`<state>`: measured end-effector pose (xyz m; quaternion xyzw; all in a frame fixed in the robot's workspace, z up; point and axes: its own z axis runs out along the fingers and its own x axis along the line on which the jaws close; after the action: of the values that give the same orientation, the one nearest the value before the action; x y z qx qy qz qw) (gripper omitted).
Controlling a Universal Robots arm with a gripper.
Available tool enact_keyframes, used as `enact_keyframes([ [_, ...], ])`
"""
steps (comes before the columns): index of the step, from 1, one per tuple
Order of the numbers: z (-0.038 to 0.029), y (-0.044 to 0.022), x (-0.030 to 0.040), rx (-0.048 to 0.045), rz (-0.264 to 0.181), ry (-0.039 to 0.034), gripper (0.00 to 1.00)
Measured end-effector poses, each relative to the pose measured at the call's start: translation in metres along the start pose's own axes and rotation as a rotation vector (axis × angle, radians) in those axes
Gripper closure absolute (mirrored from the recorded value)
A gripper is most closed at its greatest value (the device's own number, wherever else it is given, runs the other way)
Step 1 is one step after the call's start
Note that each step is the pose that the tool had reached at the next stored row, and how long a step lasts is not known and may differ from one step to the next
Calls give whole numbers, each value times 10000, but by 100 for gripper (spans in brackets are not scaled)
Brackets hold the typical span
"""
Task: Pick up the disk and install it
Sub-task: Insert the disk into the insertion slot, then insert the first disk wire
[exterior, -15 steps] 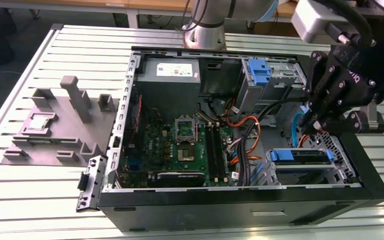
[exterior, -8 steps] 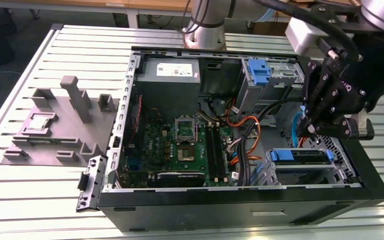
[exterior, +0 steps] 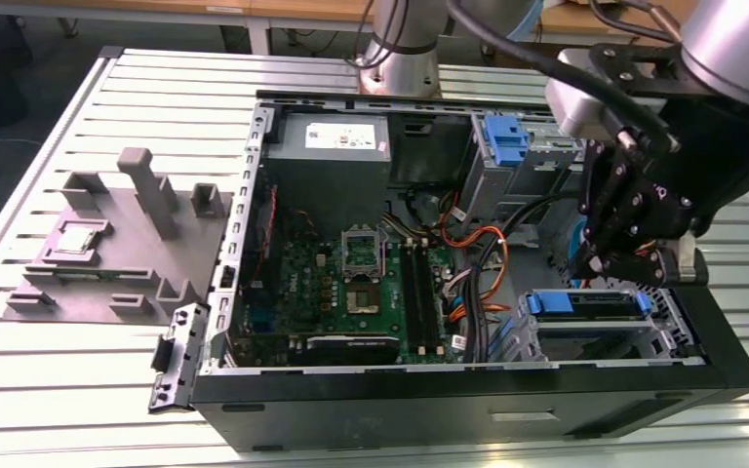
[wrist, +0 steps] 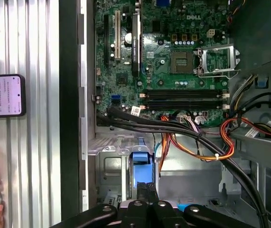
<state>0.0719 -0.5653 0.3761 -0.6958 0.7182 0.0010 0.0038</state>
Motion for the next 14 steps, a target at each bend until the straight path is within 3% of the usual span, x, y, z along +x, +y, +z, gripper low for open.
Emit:
enact_keyframes([
  [7, 125, 0, 1, 0, -10, 0, 90],
  [9, 130, 0, 1, 0, -10, 3, 90],
  [11, 132, 0, 1, 138, -11, -3, 90],
  [14, 132, 0, 1, 139, -11, -3, 90],
])
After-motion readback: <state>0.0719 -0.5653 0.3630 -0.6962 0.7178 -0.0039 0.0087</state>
